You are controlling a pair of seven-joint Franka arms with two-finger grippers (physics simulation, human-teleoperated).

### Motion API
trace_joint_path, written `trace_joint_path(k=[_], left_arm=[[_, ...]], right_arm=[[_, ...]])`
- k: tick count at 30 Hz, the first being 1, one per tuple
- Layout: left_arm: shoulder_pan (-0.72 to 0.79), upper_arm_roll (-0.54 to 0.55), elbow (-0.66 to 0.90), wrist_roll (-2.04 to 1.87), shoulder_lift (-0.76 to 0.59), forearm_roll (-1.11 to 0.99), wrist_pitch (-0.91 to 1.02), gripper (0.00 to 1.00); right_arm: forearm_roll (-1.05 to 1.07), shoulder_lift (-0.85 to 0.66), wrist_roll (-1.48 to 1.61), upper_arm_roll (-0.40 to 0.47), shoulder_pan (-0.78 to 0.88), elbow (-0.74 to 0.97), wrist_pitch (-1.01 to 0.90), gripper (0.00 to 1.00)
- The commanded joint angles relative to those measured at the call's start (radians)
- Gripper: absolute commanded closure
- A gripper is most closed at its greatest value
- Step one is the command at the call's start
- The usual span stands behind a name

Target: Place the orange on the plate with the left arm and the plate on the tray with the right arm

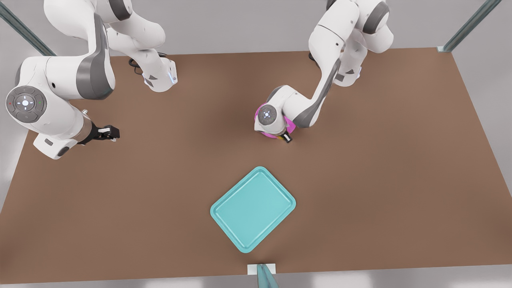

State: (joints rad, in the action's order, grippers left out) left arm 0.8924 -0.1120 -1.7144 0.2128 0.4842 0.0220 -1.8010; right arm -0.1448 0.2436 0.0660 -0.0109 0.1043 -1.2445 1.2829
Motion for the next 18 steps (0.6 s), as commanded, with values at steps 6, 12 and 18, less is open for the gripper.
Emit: trace_joint_path(k=[6, 12, 18], left_arm=[[0.092, 0.006, -0.002, -0.357, 0.03, 0.076, 0.157, 0.32], [0.105, 0.005, -0.002, -0.369, 0.036, 0.076, 0.158, 0.0], [0.086, -0.564, 0.463, -0.23, -0.015, 0.251, 0.733, 0.0]], right_arm=[[0.001, -0.001, -0.002, 0.0, 0.0, 0.0, -0.001, 0.0], [0.001, -0.001, -0.002, 0.0, 0.0, 0.0, -0.001, 0.0], [0.001, -0.001, -0.002, 0.0, 0.0, 0.0, -0.001, 0.0]])
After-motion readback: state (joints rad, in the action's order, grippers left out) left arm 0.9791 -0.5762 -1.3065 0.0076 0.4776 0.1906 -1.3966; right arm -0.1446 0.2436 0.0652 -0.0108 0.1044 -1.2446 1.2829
